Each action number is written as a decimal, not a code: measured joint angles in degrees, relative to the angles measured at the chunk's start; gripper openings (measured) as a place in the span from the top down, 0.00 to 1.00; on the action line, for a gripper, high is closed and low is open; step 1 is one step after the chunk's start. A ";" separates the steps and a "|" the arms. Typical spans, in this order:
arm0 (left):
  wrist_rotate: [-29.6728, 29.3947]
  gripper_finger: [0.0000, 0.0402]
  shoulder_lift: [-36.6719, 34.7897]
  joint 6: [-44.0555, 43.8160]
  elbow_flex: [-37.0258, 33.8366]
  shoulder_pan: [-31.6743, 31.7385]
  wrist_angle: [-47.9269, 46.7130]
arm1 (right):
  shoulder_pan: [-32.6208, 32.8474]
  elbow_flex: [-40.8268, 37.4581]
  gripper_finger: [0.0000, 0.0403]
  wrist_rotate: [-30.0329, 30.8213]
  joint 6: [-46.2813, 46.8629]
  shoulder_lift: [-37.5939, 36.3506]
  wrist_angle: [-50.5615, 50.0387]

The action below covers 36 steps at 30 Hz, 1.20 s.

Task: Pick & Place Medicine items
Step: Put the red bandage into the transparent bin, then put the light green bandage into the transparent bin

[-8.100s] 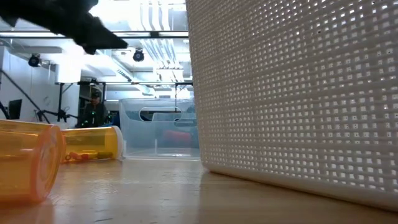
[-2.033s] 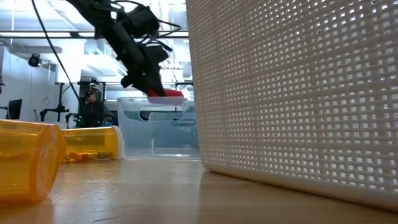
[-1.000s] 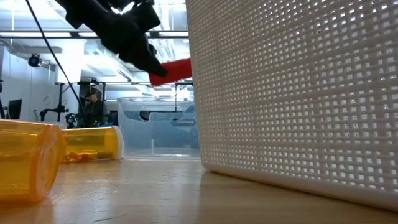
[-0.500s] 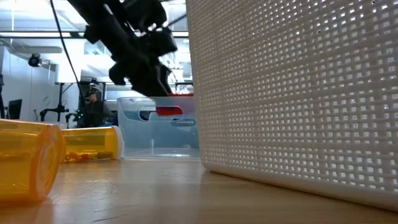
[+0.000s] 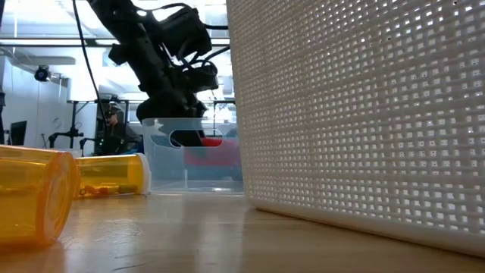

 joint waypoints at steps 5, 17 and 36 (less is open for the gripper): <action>0.01 0.61 0.02 -0.07 0.00 0.00 -0.34 | 0.00 -0.02 0.40 0.00 -0.02 0.02 0.02; -0.62 0.46 0.02 -0.05 0.00 0.00 -0.20 | -0.02 -0.02 0.40 0.00 0.00 0.02 0.01; -0.67 0.42 -1.26 -0.35 0.07 0.01 0.23 | -0.04 0.00 0.40 0.00 0.02 0.02 0.01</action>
